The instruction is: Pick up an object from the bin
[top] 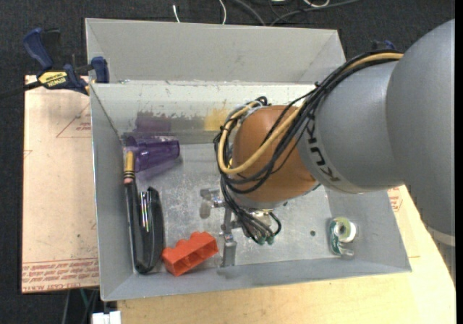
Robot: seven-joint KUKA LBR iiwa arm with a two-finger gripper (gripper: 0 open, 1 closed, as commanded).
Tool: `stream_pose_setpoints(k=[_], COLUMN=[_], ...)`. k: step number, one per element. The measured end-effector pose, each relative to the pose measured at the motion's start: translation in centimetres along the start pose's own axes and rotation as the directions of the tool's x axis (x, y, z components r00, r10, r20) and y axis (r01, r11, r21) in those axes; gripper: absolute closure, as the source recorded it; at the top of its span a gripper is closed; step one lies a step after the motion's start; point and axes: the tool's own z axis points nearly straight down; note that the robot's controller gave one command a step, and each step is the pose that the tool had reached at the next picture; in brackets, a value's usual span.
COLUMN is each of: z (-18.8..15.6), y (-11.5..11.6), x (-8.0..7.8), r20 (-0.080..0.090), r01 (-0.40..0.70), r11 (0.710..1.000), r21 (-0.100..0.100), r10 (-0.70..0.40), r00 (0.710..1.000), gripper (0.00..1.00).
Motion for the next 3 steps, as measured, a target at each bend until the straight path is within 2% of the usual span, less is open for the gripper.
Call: stream_pose_setpoints(k=[1, 2, 3], z=[1.7, 1.5, 4.5], y=[4.4, 5.4, 3.3], x=[0.2, -0.2, -0.3], r20=[0.009, -0.001, 0.034], r01=[0.107, 0.150, 0.204], r11=[0.994, 0.989, 0.979], r21=[0.000, 0.001, 0.002], r10=[-0.107, -0.150, -0.204], r00=[0.994, 0.989, 0.978], gripper=[0.00, 0.00, 0.00])
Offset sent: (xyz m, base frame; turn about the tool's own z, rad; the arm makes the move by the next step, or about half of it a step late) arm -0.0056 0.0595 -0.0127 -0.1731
